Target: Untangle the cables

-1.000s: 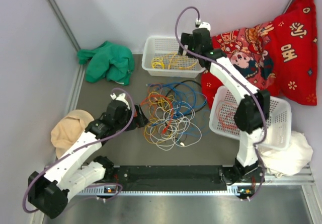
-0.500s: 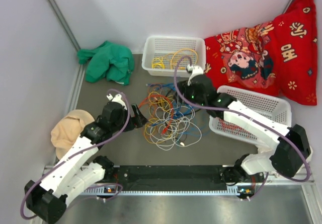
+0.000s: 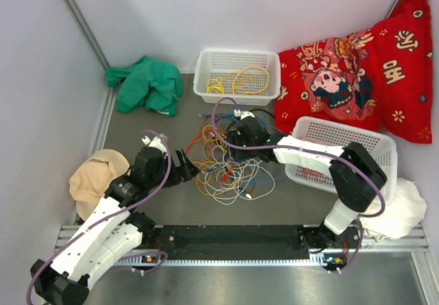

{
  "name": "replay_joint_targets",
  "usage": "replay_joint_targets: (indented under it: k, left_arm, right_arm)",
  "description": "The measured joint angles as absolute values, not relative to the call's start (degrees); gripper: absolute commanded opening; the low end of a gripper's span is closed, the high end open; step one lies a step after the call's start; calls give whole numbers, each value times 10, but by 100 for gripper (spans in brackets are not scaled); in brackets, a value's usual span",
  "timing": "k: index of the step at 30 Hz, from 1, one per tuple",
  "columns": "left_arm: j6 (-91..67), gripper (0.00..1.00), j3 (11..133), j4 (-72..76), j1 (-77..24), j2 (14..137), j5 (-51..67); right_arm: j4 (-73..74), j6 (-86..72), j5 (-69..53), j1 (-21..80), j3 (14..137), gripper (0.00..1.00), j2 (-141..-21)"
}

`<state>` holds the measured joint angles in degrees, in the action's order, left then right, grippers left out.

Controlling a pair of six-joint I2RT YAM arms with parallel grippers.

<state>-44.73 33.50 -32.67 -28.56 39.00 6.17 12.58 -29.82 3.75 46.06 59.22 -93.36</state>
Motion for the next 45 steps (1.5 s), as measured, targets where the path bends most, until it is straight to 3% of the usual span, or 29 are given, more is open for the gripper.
replay_joint_targets:
  k: [3, 4, 5, 6, 11, 18, 24, 33, 45]
  left_arm:
    - [-454, 93, 327, -337, -286, 369, 62]
    - [-455, 93, 326, -340, -286, 365, 62]
    - [-456, 93, 325, -342, -286, 364, 62]
    - [-458, 93, 325, -343, -286, 362, 62]
    - [-460, 92, 325, -345, -286, 362, 62]
    - [-469, 98, 325, -345, -286, 357, 48]
    - [-489, 99, 325, -293, -286, 293, 32]
    - [-533, 99, 328, -98, -286, 270, 54]
    - [-632, 99, 329, 26, -286, 440, 162]
  right_arm:
    - [119, -299, 39, 461, 614, 40, -976]
    - [119, -300, 40, 461, 618, 17, -986]
    - [118, -299, 41, 461, 620, 6, -992]
    - [117, -300, 41, 461, 620, 0, -995]
    - [109, -306, 80, 473, 609, 0, -963]
    - [149, -262, 166, 574, 613, 0, -758]
    - [214, -237, 213, 660, 653, 0, -667]
    - [295, -273, 239, 678, 584, 0, -633]
    - [301, -281, 246, 694, 580, 0, -634]
